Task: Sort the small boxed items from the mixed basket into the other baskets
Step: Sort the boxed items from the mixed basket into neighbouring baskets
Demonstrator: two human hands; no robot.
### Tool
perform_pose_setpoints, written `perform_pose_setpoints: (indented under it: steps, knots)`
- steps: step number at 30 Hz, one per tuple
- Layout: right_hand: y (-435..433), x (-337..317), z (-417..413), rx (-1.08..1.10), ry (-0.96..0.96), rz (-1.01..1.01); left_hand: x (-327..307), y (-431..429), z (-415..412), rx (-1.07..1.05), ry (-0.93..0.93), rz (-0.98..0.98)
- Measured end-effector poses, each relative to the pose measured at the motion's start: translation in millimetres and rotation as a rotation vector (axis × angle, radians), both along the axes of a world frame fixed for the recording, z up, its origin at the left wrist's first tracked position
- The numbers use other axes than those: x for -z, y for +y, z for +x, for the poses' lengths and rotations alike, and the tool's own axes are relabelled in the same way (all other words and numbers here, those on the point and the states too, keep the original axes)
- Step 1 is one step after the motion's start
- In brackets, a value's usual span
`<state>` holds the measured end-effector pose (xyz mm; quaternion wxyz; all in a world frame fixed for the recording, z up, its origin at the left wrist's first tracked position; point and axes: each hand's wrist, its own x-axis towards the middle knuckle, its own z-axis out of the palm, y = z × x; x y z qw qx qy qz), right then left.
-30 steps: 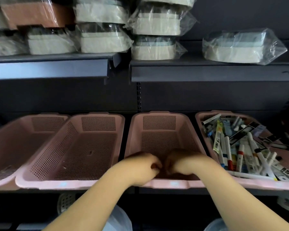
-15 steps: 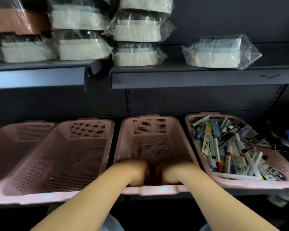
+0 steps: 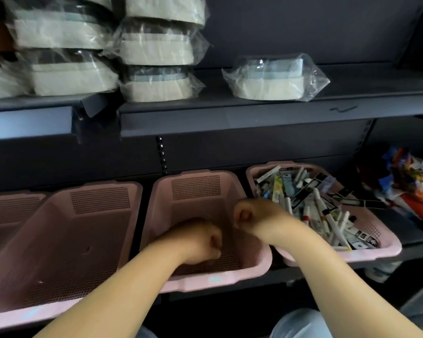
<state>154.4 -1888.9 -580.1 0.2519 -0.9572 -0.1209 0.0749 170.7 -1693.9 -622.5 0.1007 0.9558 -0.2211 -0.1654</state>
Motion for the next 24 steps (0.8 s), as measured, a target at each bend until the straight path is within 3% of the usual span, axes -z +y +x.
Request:
perform_pose_setpoints:
  steps: [3, 8, 13, 16, 19, 24]
  knots:
    - [-35.5, -7.7, -3.7, 0.153, -0.09, 0.016, -10.0, -37.9, 4.9, -0.002, -0.084, -0.2]
    - [-100.4, 3.6, -8.9, 0.362, -0.115, -0.062, -26.5, -113.3, -0.4, 0.041, -0.18, -0.341]
    - [-145.7, 16.9, -25.9, 0.616, -0.17, -0.097, -21.0, -165.4, 4.8, 0.038, -0.195, -0.299]
    - [-152.9, 24.8, -27.2, 0.704, -0.031, -0.188, -9.5, -179.5, 8.9, -0.023, -0.164, -0.24]
    - [-152.5, 23.5, -24.7, 0.672, 0.133, -0.367, -3.1, -187.6, 10.0, -0.009, -0.199, -0.146]
    - [-156.1, 21.8, -28.7, 0.666, 0.099, -0.257, -4.9, -195.8, 6.1, 0.028, -0.24, -0.035]
